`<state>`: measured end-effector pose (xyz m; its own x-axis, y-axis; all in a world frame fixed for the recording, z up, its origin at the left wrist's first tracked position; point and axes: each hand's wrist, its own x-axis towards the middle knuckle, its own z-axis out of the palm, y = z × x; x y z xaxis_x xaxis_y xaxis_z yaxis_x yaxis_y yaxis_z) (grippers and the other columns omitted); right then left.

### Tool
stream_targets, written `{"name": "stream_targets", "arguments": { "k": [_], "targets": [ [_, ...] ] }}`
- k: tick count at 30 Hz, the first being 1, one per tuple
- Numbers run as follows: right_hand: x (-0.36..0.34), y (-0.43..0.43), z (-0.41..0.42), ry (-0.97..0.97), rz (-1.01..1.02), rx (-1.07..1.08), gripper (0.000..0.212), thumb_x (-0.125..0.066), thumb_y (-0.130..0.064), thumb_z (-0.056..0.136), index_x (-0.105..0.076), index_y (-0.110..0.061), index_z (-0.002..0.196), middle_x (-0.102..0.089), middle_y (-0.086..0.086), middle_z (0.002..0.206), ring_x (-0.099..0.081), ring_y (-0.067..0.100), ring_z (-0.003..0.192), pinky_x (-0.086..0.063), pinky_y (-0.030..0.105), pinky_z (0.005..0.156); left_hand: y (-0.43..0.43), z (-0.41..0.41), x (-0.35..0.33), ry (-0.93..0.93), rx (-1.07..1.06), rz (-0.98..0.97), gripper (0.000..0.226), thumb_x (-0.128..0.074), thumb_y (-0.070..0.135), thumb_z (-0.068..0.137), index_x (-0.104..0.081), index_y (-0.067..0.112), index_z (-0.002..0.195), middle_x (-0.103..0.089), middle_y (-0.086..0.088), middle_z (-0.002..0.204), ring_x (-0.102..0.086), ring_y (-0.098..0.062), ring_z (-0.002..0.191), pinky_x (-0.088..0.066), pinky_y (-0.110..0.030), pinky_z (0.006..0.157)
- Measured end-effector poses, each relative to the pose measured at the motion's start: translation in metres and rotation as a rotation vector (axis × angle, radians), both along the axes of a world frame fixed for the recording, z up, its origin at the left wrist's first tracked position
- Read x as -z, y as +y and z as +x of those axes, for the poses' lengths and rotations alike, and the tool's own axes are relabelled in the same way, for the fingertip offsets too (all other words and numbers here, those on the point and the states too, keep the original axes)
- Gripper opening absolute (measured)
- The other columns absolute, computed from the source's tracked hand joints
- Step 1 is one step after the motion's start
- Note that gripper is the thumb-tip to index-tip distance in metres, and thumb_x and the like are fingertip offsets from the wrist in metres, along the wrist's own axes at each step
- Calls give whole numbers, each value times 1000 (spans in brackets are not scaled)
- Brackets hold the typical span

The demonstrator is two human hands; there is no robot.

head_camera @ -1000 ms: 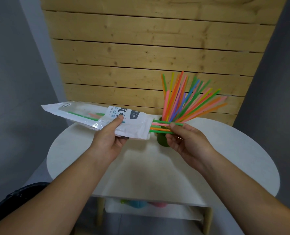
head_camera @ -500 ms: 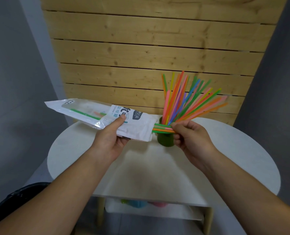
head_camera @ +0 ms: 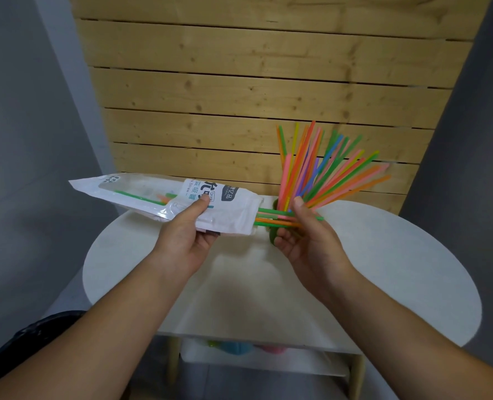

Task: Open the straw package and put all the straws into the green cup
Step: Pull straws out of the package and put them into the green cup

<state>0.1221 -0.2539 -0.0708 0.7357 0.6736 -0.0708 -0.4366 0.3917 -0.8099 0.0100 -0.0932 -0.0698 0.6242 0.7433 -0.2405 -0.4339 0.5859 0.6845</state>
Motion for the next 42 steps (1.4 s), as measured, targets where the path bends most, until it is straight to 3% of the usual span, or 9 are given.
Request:
{"name": "stream_targets", "arguments": {
  "k": [5,10,16,21,29,42],
  "targets": [
    [3,-1,0,40,61,-25,38,-82,-31,66,-67,-13,96,-66,3,78,-63,13,67,-57,26,63,1,-2,-2,-2,-22,-25,22,-74,5,90,-70,12,111,-83,-5,90,-80,-18,78,-62,-29,55],
    [14,2,-16,-107,-184,-74,44,-78,-40,74,-71,-18,110,-62,4,94,-60,18,77,-54,30,66,-4,-1,-3,-4,-22,-36,23,-74,4,90,-68,11,111,-83,-6,91,-80,-18,78,-61,-29,54],
    [7,16,-20,-111,-120,82,15,-66,-25,94,-67,-11,91,-57,-1,64,-54,7,57,-53,23,60,-12,2,-3,-6,26,-27,18,-73,5,91,-70,12,107,-83,-6,91,-80,-17,78,-62,-29,54],
    [-1,17,-17,-45,-18,91,14,-65,-22,94,-69,-8,95,-67,-1,72,-58,7,60,-56,22,63,-13,2,-3,1,31,-38,18,-74,4,90,-70,12,106,-83,-6,90,-80,-17,77,-62,-28,54],
    [-2,14,-11,11,-20,96,13,-67,-20,93,-70,-7,94,-64,1,71,-59,6,60,-56,22,64,-16,3,-4,4,53,-43,16,-73,4,91,-70,10,105,-83,-6,91,-80,-18,78,-62,-29,54],
    [-20,-17,21,-75,-65,288,13,-62,-18,97,-67,-8,103,-71,-1,75,-64,8,62,-59,24,66,8,-2,1,4,-104,-98,23,-74,3,91,-67,10,112,-82,-5,80,-80,-17,70,-61,-28,52]
  ]
}}
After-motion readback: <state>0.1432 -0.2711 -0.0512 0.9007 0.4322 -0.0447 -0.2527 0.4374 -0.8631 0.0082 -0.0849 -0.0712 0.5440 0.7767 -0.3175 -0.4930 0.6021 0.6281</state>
